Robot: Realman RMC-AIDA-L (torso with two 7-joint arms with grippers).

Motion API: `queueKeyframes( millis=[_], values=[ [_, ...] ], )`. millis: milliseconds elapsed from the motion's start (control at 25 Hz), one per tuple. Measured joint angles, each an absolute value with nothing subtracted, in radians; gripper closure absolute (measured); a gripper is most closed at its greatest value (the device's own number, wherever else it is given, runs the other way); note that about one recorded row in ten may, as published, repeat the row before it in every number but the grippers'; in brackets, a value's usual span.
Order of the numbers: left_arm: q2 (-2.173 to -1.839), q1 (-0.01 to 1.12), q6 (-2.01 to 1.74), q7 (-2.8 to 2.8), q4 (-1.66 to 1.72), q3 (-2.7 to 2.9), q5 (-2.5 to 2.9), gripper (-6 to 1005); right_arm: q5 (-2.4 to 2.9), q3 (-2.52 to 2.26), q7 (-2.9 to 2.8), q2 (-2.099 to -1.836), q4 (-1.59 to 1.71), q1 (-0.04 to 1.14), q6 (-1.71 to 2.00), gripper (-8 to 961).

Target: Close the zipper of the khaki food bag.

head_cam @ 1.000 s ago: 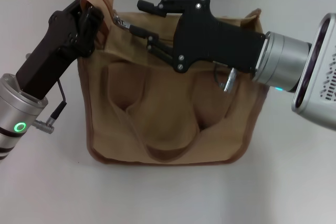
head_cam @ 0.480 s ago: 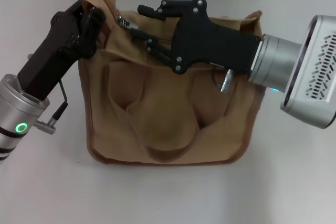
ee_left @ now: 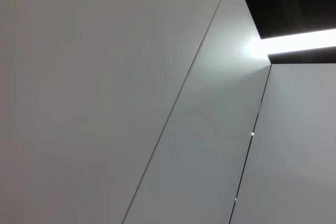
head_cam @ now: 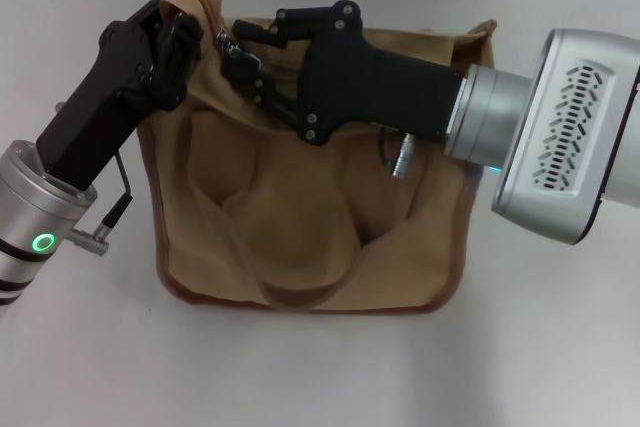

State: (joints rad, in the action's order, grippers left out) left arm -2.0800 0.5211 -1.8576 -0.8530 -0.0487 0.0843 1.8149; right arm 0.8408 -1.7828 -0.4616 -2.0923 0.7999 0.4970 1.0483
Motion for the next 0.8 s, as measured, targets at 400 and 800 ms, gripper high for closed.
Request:
queueKeyframes(
  millis=[400, 800],
  values=[
    [-2.080, 0.522, -1.858, -0.850, -0.046, 0.084, 1.810, 977, 0.821, -1.787, -0.447, -2.092, 0.801, 0.492, 1.049, 681],
    [-2.080, 0.522, -1.846, -0.838, -0.047, 0.083, 1.810, 976, 0.818, -1.798, -0.398, -2.092, 0.796, 0.488, 1.048, 820]
  ],
)
